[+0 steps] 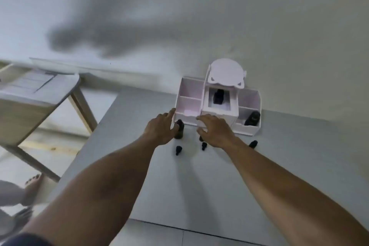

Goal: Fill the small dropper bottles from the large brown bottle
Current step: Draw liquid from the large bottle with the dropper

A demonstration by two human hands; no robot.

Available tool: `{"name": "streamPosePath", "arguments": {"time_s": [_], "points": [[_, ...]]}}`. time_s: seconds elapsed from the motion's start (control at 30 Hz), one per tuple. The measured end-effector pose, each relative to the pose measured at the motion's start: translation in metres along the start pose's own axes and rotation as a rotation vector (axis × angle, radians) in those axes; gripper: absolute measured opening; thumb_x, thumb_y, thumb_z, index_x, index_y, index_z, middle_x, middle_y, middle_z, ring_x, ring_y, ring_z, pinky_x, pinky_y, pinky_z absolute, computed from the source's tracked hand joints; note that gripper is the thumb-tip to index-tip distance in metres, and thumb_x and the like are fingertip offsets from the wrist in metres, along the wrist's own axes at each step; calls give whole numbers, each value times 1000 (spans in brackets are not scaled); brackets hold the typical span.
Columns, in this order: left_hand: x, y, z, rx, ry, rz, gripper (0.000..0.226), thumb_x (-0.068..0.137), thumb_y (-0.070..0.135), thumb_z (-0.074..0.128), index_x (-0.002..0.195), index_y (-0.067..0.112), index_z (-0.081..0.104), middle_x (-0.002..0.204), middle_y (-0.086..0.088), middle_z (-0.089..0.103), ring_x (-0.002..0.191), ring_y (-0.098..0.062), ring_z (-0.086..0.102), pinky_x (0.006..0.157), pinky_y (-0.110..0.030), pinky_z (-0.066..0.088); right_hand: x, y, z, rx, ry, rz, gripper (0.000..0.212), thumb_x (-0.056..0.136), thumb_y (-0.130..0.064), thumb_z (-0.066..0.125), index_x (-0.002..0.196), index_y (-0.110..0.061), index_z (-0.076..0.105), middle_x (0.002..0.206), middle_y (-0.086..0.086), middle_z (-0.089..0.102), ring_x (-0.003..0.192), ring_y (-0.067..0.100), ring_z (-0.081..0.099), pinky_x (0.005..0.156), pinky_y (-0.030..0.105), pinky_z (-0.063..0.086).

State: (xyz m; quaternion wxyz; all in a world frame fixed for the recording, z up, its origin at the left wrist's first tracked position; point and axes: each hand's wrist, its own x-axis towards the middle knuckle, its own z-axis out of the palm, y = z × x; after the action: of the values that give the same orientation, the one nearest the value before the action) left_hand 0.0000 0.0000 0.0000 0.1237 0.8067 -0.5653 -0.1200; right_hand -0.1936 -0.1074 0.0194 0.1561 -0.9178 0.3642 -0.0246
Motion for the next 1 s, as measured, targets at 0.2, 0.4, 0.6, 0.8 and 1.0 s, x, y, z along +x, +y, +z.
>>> {"name": "streamPosePath", "arguments": {"time_s": [0.2, 0.4, 0.6, 0.8, 1.0], "points": [[7, -24, 54, -73, -27, -118, 71, 101, 45, 42, 160, 23, 8, 148, -13, 48, 132, -32, 49, 101, -46, 45, -1, 0, 79, 9, -111, -69, 52, 95, -31, 54, 145, -29, 41, 150, -5, 43, 133, 20, 46, 105, 39, 44], [30, -47, 99, -197, 78, -123, 71, 101, 46, 45, 159, 26, 11, 156, -8, 41, 139, -30, 45, 108, -46, 41, 11, 15, 144, 65, -45, -149, 54, 93, -25, 57, 145, -32, 41, 155, -8, 37, 129, 18, 51, 103, 36, 50], [53, -58, 132, -310, 159, -81, 73, 95, 46, 54, 157, 31, 19, 153, -5, 46, 137, -28, 46, 109, -45, 41, 23, 26, 192, 57, 123, -297, 48, 92, -20, 54, 138, -31, 51, 154, -1, 41, 122, 25, 56, 97, 43, 52], [56, -60, 155, -449, 278, -85, 73, 90, 45, 62, 154, 30, 29, 142, -7, 57, 131, -30, 52, 104, -46, 45, 20, 30, 215, 49, 342, -385, 33, 85, -9, 57, 112, -22, 70, 130, 4, 61, 115, 26, 59, 88, 44, 52], [48, -55, 157, -659, 343, -76, 81, 72, 53, 65, 146, 28, 45, 134, -6, 64, 129, -25, 55, 106, -43, 44, 19, 32, 216, 170, 389, -370, 28, 86, -10, 56, 111, -19, 67, 116, -4, 62, 105, 13, 58, 88, 31, 55]]}}
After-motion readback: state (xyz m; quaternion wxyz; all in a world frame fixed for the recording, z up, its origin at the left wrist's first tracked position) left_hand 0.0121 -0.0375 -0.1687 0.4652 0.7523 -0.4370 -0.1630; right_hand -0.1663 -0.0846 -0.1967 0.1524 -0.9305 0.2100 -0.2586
